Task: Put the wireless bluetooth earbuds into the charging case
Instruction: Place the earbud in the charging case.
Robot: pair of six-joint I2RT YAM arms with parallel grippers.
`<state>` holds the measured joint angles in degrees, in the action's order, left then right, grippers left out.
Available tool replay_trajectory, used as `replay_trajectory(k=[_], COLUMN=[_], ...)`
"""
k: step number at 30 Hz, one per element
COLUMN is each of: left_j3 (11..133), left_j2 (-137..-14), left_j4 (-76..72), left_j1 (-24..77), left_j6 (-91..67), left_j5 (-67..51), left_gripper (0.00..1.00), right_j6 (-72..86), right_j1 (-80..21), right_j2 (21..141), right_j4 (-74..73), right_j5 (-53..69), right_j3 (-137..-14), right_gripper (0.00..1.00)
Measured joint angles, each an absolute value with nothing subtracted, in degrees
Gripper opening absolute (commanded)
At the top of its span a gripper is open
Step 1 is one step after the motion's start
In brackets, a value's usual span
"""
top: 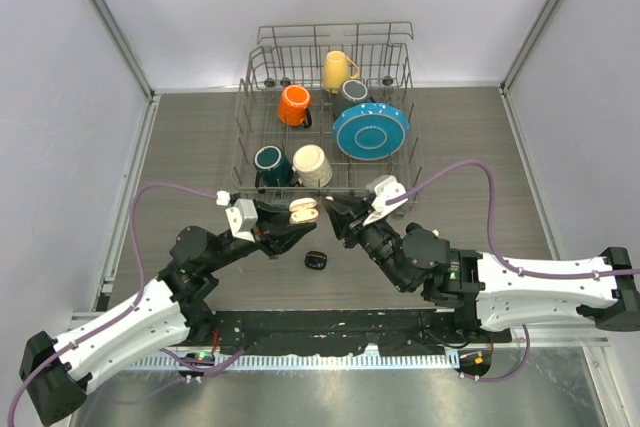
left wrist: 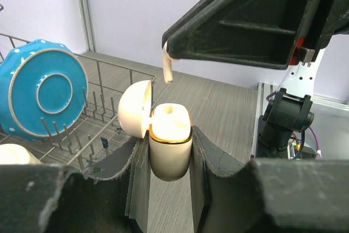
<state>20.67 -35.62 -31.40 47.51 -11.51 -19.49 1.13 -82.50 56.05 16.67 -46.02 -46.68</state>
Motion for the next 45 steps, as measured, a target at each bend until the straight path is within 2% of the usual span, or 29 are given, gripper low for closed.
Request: replay_trajectory(k=[26,45], left_j3=[20.86,20.86], left_j2=[-36.23,-35.18], left_j4=[-31.40,-30.94], left_j1=[47.51,47.51], left_j6=[-11.53,-11.60], left_j5=[-19.44,-17.34], left_gripper=[0.00,0.00], right_j6=[1.63,3.16], right_j1=[-82.50,-82.02], right_j2=[59.00,59.88], right_j4=[17.26,8.45], right_j5=[-42.72,-39.51], right_j3=[-47.53,-51.96], right_gripper=[0.01,0.01])
